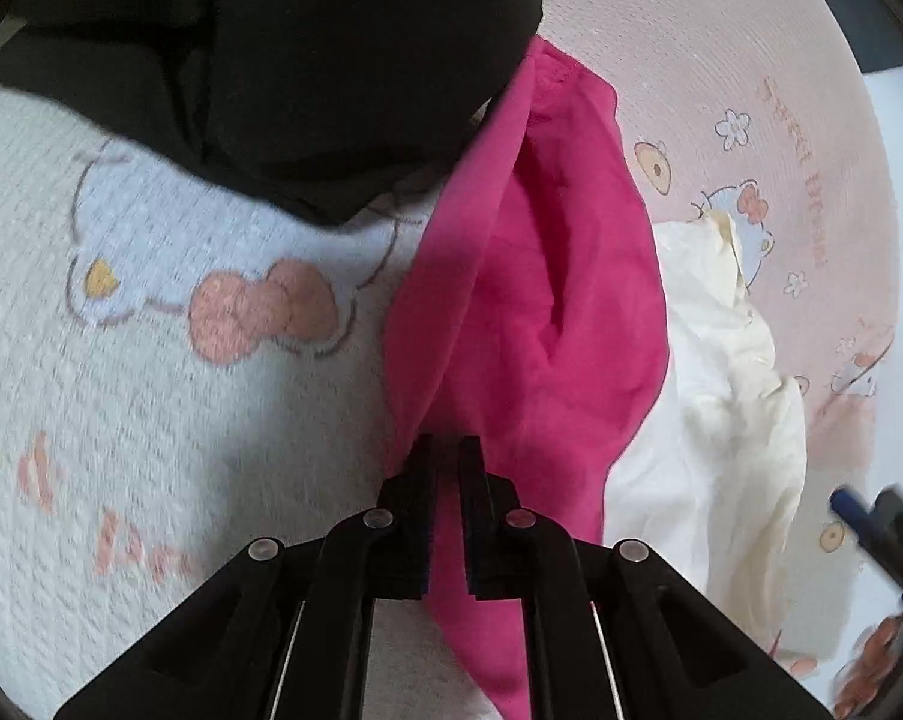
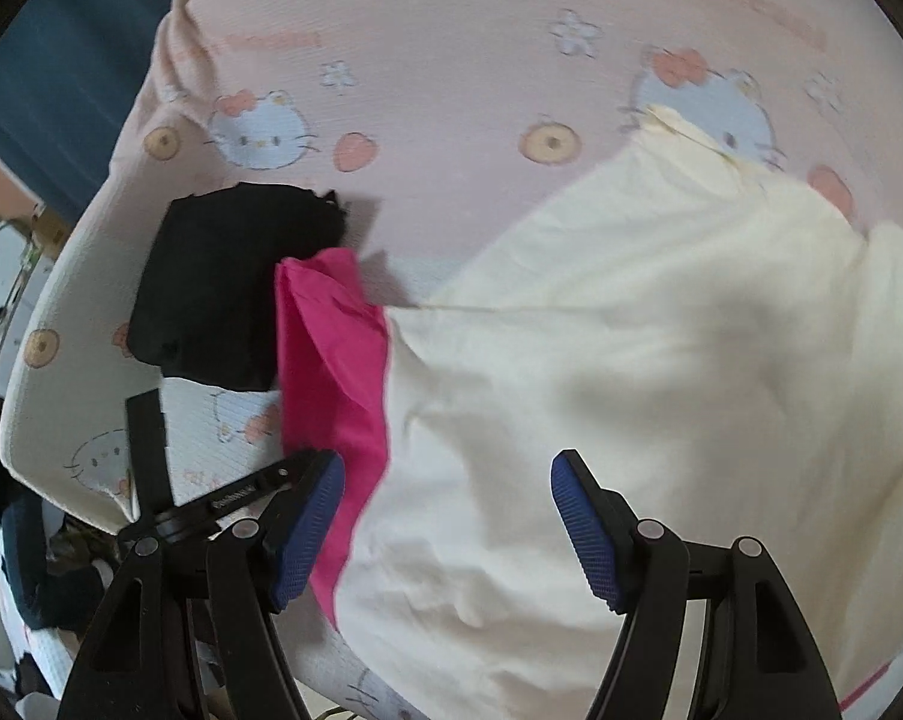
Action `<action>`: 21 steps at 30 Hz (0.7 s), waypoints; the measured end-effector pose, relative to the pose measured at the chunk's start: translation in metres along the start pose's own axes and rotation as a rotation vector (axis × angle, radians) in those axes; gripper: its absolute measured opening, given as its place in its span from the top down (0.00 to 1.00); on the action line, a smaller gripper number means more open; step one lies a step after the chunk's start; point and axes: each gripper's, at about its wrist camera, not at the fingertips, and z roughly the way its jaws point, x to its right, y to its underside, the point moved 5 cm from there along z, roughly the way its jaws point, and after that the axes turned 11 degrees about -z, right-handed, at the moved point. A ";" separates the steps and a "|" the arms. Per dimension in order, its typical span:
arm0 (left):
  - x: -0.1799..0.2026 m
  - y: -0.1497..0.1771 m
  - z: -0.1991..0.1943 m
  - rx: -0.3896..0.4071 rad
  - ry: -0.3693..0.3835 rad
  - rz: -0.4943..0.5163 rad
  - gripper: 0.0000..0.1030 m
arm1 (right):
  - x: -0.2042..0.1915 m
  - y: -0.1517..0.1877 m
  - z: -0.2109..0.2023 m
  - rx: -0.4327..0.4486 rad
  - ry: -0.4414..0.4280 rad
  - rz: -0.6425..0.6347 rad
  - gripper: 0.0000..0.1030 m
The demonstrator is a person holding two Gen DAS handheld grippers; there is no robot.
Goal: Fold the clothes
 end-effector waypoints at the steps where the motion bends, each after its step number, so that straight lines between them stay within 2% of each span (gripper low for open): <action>1: 0.000 0.002 -0.001 -0.001 0.001 -0.009 0.95 | 0.006 0.008 -0.003 0.006 0.006 0.021 0.31; 7: -0.008 0.005 -0.012 -0.037 0.046 -0.097 0.95 | 0.040 0.060 -0.024 0.045 0.044 0.149 0.31; 10: -0.004 0.008 -0.025 -0.024 0.075 -0.091 0.93 | 0.057 0.085 -0.034 0.065 0.063 0.213 0.31; 12: 0.003 0.012 -0.040 0.004 0.099 -0.061 0.79 | 0.068 0.102 -0.041 0.078 0.076 0.256 0.31; 13: 0.005 0.015 -0.047 0.021 0.115 -0.050 0.53 | 0.074 0.111 -0.045 0.084 0.082 0.277 0.31; 14: 0.008 0.017 -0.053 0.032 0.131 -0.042 0.21 | 0.080 0.120 -0.048 0.091 0.086 0.303 0.31; 15: 0.009 0.019 -0.058 0.037 0.150 -0.042 0.13 | 0.085 0.129 -0.052 0.097 0.086 0.336 0.31; 17: 0.013 0.022 -0.067 0.045 0.176 -0.039 0.12 | 0.096 0.145 -0.059 0.114 0.086 0.391 0.31; 21: 0.019 0.025 -0.080 0.052 0.145 -0.003 0.12 | 0.115 0.172 -0.075 0.157 0.076 0.488 0.31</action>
